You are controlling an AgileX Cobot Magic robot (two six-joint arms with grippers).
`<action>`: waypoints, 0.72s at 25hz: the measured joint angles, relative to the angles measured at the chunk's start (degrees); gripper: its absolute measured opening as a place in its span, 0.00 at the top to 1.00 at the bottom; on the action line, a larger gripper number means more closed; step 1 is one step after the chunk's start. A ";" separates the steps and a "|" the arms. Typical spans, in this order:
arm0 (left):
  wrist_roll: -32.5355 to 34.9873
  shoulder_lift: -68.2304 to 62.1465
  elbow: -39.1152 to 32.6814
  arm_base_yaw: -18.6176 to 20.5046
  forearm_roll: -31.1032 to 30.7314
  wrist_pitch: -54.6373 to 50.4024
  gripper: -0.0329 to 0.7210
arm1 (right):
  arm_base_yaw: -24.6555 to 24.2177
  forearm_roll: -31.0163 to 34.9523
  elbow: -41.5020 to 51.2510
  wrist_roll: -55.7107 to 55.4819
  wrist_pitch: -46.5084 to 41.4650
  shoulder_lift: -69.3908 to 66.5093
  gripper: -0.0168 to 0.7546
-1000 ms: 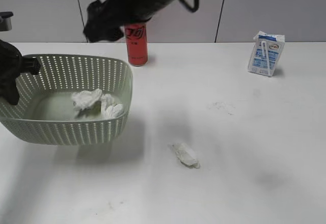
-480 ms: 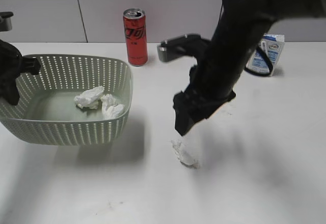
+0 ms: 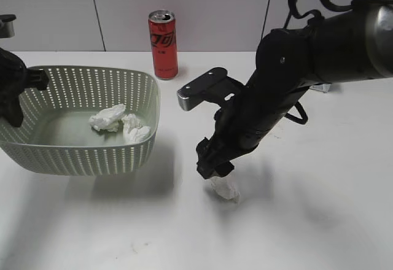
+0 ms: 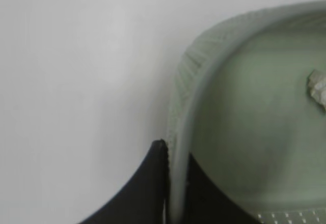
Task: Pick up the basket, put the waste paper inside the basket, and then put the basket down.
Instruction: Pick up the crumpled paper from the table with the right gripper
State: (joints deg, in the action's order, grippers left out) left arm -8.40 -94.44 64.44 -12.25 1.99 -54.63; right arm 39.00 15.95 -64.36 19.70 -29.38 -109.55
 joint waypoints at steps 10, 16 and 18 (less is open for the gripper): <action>0.00 0.00 0.00 0.00 0.00 0.00 0.96 | 0.93 -4.06 0.00 -5.31 0.51 -5.26 0.42; 0.00 0.00 0.00 0.00 0.00 0.00 0.96 | 0.93 -4.43 -0.11 -6.02 -1.10 -6.85 0.50; 0.00 0.00 0.00 0.00 0.00 0.00 0.96 | 0.93 -4.56 -0.29 -6.28 -2.03 -6.87 0.62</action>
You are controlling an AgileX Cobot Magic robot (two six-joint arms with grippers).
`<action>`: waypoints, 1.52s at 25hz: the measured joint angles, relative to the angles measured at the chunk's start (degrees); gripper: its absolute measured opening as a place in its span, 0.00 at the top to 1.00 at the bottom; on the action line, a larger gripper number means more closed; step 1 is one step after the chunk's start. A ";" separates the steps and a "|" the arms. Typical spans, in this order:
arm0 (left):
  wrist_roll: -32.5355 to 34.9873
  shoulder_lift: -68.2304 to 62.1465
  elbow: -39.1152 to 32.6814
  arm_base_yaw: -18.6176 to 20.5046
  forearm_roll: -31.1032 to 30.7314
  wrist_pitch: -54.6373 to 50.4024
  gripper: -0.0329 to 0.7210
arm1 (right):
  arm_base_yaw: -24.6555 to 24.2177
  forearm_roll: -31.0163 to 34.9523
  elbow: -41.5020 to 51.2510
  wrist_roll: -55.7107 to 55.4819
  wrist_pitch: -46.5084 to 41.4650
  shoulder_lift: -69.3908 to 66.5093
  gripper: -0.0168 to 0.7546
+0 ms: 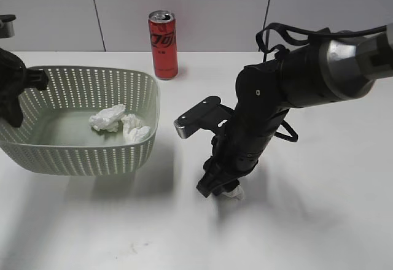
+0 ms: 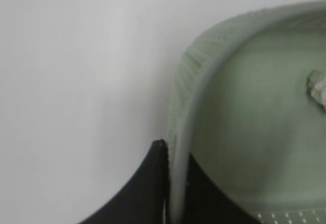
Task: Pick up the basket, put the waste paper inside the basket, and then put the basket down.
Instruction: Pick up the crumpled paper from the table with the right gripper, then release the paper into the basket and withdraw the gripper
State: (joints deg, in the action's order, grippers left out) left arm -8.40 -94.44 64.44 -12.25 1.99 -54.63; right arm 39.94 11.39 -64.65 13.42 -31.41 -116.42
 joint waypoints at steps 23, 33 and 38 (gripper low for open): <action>0.05 0.00 0.00 0.00 1.20 1.47 0.96 | 6.34 8.38 -6.99 7.45 18.66 26.13 0.92; 0.56 0.00 0.00 0.00 2.99 1.47 0.96 | 12.69 8.44 -7.08 7.84 30.55 16.23 0.92; 1.84 0.00 0.00 -0.16 4.37 1.54 0.96 | 13.44 8.44 -7.08 7.97 30.91 14.60 0.84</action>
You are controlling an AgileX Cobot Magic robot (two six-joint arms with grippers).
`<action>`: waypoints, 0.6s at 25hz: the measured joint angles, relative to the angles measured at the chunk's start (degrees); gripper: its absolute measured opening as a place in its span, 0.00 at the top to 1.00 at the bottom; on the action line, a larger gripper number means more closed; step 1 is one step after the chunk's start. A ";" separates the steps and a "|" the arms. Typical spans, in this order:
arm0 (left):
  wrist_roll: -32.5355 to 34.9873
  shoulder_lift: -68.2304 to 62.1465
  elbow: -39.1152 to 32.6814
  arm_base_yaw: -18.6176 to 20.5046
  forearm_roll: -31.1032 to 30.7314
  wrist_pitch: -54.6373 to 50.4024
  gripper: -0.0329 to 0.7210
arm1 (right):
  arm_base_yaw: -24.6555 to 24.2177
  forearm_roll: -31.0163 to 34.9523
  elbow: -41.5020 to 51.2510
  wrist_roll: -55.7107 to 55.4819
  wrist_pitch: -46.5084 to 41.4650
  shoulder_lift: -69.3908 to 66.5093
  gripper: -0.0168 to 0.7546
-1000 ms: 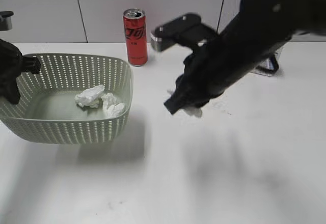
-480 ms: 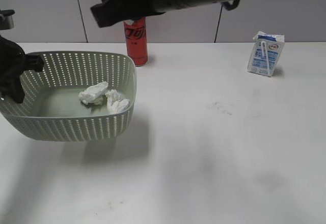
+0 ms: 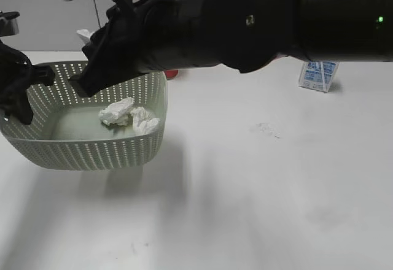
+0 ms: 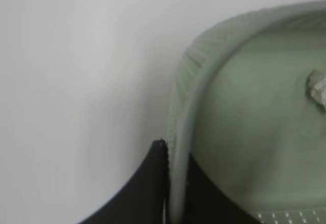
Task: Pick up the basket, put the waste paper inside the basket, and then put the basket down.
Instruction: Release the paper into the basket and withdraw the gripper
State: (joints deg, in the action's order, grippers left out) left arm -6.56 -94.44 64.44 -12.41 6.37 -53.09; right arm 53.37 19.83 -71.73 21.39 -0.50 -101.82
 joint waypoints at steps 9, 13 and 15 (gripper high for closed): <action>0.32 0.00 0.00 -3.71 0.85 1.59 0.96 | -1.05 -2.74 0.00 0.06 0.50 -1.04 0.19; 0.32 -0.72 0.00 -3.71 0.66 2.02 0.96 | -6.79 0.55 -0.78 0.06 -2.68 -0.69 0.19; 0.32 -1.71 0.00 -3.71 0.83 2.48 0.96 | -11.98 2.01 -2.97 -0.15 -10.75 -0.69 0.20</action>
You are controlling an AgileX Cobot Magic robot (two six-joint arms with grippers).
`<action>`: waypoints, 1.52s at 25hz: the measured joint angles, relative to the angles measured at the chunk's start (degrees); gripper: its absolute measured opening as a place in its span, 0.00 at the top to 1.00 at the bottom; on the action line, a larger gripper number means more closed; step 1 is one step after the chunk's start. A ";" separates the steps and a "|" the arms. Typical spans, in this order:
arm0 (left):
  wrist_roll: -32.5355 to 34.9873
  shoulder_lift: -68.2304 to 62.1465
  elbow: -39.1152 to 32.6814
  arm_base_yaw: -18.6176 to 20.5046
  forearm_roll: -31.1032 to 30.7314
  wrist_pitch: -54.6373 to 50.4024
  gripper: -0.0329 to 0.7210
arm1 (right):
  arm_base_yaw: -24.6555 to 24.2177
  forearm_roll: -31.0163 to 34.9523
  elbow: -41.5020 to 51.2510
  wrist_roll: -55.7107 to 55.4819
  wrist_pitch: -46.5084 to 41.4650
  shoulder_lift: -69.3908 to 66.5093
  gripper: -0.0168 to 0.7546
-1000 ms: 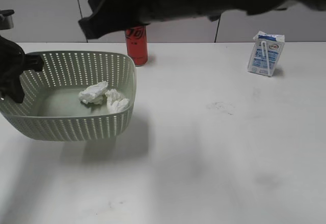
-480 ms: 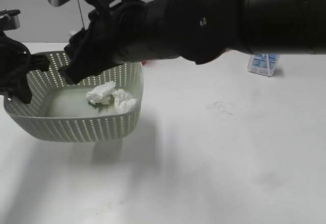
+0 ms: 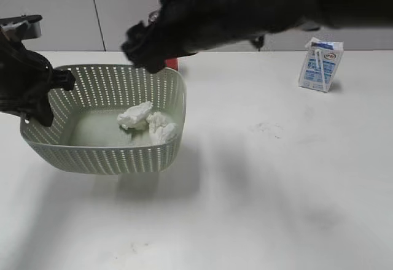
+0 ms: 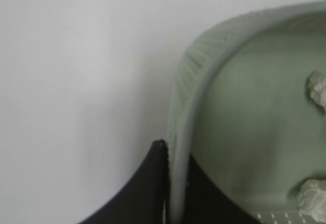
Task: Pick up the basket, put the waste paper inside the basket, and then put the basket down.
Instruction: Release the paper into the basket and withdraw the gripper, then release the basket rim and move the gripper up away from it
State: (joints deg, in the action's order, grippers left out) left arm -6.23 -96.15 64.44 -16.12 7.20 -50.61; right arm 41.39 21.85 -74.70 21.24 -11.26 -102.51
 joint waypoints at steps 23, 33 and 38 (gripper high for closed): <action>2.35 -10.34 0.84 0.00 0.97 10.13 0.76 | -39.38 -22.72 -16.06 -14.83 -58.07 4.37 0.25; 5.83 -1.88 6.51 5.40 -0.50 1.87 0.09 | -39.40 -20.08 3.23 -15.25 -58.07 22.05 0.26; 11.24 4.38 12.08 12.30 -0.38 -8.77 0.11 | -39.40 -16.13 16.76 -15.24 -56.89 32.83 0.26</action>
State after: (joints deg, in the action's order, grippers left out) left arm 5.01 -91.77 76.52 -3.82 6.82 -59.38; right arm 1.99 5.72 -57.94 6.00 -68.15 -69.68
